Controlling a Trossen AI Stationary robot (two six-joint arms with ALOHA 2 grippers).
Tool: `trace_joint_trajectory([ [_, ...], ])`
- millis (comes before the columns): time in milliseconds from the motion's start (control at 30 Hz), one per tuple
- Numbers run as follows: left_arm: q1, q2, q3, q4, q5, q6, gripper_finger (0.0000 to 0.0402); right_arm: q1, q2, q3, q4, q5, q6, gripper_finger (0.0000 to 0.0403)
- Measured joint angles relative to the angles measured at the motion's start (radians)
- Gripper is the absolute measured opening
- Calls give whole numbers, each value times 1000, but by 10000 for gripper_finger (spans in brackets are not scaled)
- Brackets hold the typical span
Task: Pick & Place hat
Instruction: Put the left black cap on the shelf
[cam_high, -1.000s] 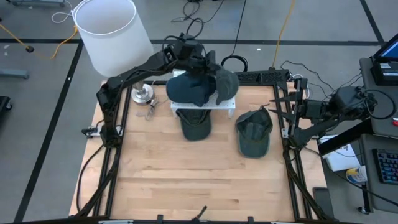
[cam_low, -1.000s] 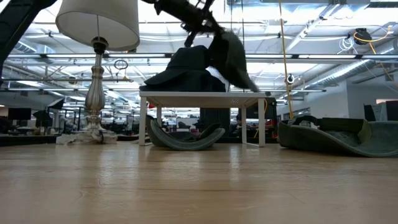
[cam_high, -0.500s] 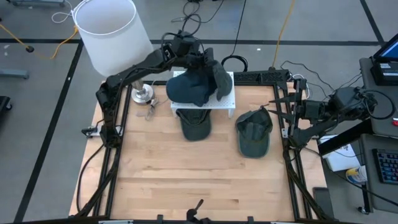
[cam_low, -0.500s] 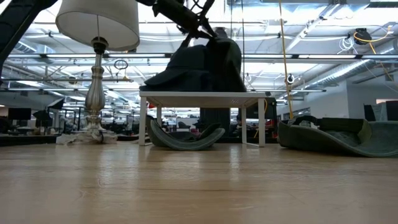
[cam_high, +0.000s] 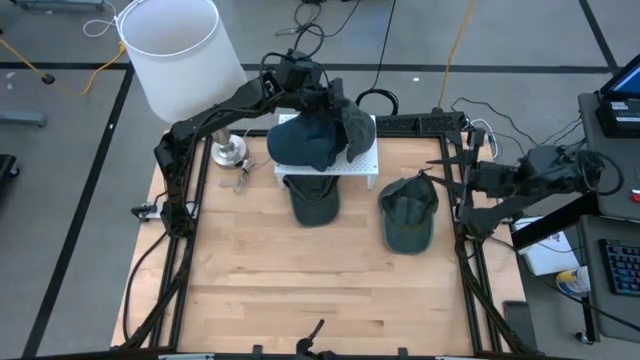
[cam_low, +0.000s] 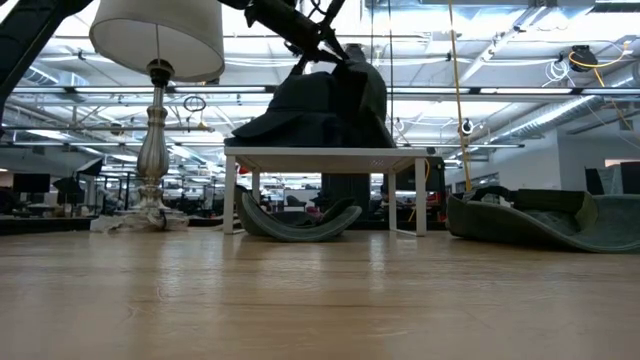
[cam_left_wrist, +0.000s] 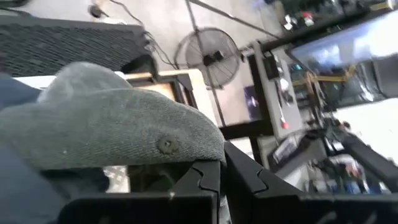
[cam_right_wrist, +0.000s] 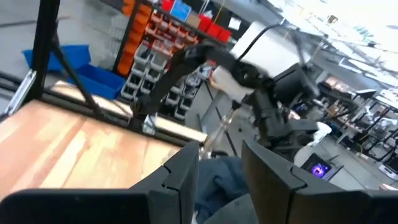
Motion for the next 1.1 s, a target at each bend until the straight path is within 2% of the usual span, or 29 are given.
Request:
trace_joint_trajectory([
  [100, 0, 0, 0, -32, -37, -48, 8, 0, 0, -30, 1, -3, -3, 116],
  [300, 1, 0, 0, -42, -38, -93, 10, 0, 0, -73, 0, -3, 4, 116],
  [633, 1, 0, 0, -52, 13, -96, 11, 1, -4, -78, 33, -4, 4, 116],
  [933, 0, -1, 0, -187, -35, -118, 12, 1, -5, -78, 47, -7, 3, 116],
  [1100, -10, -1, 0, -224, -98, -110, 12, 1, -5, -78, 56, -7, 3, 116],
])
